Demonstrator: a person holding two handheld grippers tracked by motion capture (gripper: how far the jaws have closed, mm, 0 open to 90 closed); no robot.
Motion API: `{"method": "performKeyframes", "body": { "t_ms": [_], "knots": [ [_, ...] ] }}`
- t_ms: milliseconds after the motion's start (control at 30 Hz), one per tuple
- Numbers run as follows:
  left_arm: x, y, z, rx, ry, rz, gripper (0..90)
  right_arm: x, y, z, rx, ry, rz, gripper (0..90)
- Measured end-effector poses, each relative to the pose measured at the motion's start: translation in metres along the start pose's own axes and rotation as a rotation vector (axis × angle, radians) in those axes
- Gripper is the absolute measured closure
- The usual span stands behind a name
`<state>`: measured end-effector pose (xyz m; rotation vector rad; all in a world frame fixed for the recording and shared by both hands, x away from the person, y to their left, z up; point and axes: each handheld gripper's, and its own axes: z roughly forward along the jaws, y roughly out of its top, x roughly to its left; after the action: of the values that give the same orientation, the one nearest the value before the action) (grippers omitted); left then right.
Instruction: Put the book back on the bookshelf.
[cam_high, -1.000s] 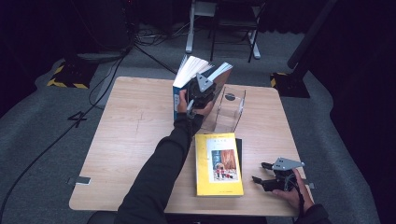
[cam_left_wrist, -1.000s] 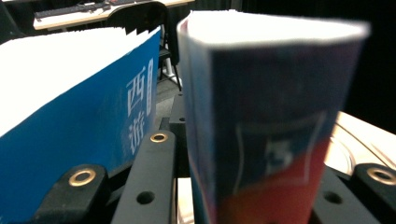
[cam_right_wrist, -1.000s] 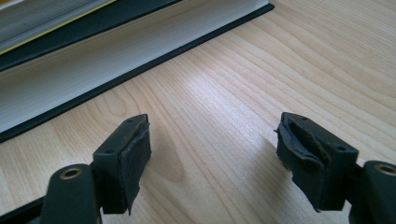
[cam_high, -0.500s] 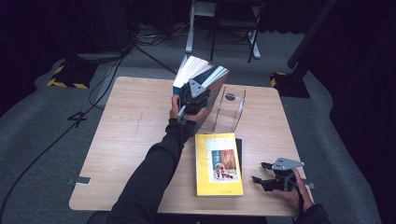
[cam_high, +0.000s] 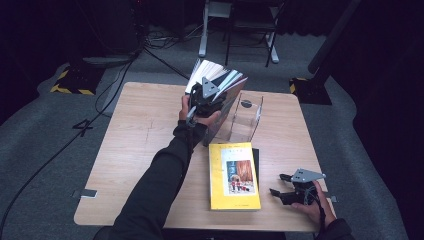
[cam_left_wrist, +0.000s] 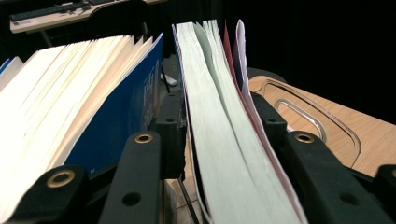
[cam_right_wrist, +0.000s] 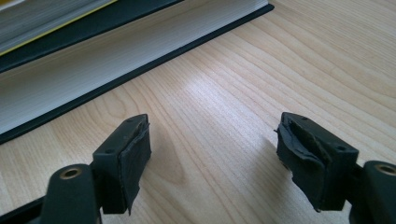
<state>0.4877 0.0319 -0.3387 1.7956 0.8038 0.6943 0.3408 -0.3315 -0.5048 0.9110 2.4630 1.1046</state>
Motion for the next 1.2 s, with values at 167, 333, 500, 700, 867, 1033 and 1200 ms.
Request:
{"method": "performKeyframes", "body": {
  "t_ms": [167, 333, 500, 700, 867, 1033, 1200],
  "knots": [
    [-0.001, 0.006, 0.005, 0.038, -0.004, 0.010, 59.2, 0.000, 0.000, 0.000, 0.001, 0.000, 0.001, 26.1],
    [-0.003, 0.009, 0.008, 0.064, 0.005, 0.022, 65.0, 0.000, 0.000, 0.000, 0.001, 0.001, 0.001, 26.1],
    [-0.007, 0.011, 0.010, 0.059, 0.014, 0.054, 72.8, 0.000, 0.000, 0.000, 0.001, 0.000, 0.002, 26.1],
    [-0.010, 0.015, 0.019, 0.032, 0.036, 0.045, 73.2, 0.000, 0.000, 0.000, 0.001, 0.000, 0.002, 26.1],
    [-0.006, 0.020, 0.028, 0.031, 0.050, 0.042, 73.2, 0.000, 0.000, 0.000, 0.001, -0.001, -0.001, 26.1],
    [-0.005, 0.024, 0.037, 0.037, 0.068, 0.044, 73.1, 0.000, 0.000, 0.000, 0.001, 0.001, -0.001, 26.1],
    [-0.002, 0.025, 0.042, 0.028, 0.090, 0.031, 73.1, 0.000, 0.000, -0.001, 0.002, 0.002, -0.002, 26.2]
  ]
}}
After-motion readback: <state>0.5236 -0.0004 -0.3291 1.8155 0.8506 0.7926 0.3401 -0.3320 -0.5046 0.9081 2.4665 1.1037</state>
